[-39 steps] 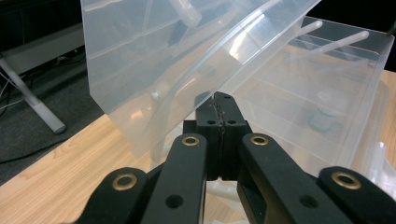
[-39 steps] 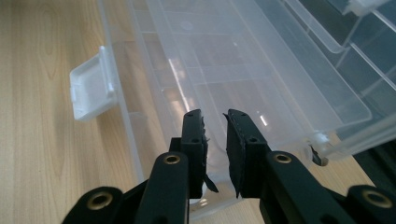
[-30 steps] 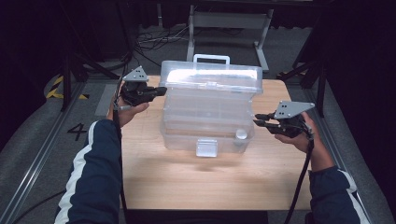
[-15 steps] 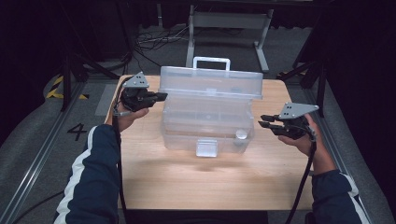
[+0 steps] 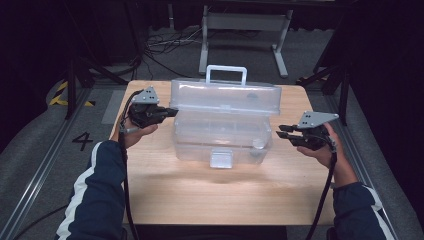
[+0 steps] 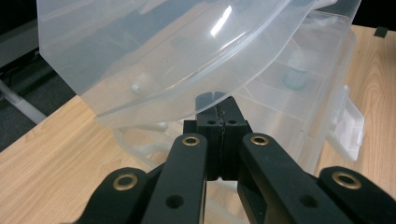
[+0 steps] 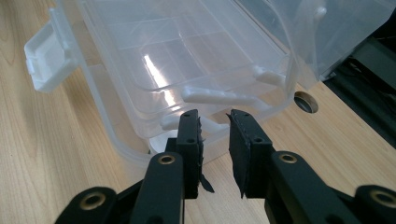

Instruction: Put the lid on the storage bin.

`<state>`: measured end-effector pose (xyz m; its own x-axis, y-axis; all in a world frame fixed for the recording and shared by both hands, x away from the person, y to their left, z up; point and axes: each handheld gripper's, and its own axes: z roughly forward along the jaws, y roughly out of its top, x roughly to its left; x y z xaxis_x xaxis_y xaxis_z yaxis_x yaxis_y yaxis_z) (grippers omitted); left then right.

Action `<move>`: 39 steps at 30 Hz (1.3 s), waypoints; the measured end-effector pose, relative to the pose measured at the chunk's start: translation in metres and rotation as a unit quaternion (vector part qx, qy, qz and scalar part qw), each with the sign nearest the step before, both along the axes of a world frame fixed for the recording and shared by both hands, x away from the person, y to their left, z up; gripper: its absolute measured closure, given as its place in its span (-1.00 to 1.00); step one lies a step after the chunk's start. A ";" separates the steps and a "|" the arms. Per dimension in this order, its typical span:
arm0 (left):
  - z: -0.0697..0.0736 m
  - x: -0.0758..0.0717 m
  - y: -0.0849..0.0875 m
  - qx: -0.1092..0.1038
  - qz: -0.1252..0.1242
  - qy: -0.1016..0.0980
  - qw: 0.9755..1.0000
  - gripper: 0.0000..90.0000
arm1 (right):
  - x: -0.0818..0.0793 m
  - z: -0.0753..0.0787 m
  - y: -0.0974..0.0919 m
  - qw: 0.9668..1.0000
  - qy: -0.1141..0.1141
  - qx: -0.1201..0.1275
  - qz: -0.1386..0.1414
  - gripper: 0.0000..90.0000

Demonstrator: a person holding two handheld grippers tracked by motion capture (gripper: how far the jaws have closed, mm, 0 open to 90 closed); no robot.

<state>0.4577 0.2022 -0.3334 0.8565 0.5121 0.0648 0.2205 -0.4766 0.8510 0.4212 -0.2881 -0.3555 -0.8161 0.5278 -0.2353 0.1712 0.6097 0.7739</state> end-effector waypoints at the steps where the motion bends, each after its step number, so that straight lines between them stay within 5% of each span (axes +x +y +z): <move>1: -0.001 -0.001 0.000 0.002 0.000 0.000 1.000 1.00 | 0.000 0.000 0.000 1.000 0.000 -0.001 -0.001 0.65; 25: -0.017 -0.016 0.005 -0.016 0.002 0.001 1.000 1.00 | 0.002 -0.005 -0.004 1.000 0.004 0.002 -0.017 0.62; 39: -0.022 -0.027 0.004 0.013 0.007 -0.003 1.000 1.00 | 0.008 -0.009 -0.012 0.999 0.010 0.018 -0.046 0.34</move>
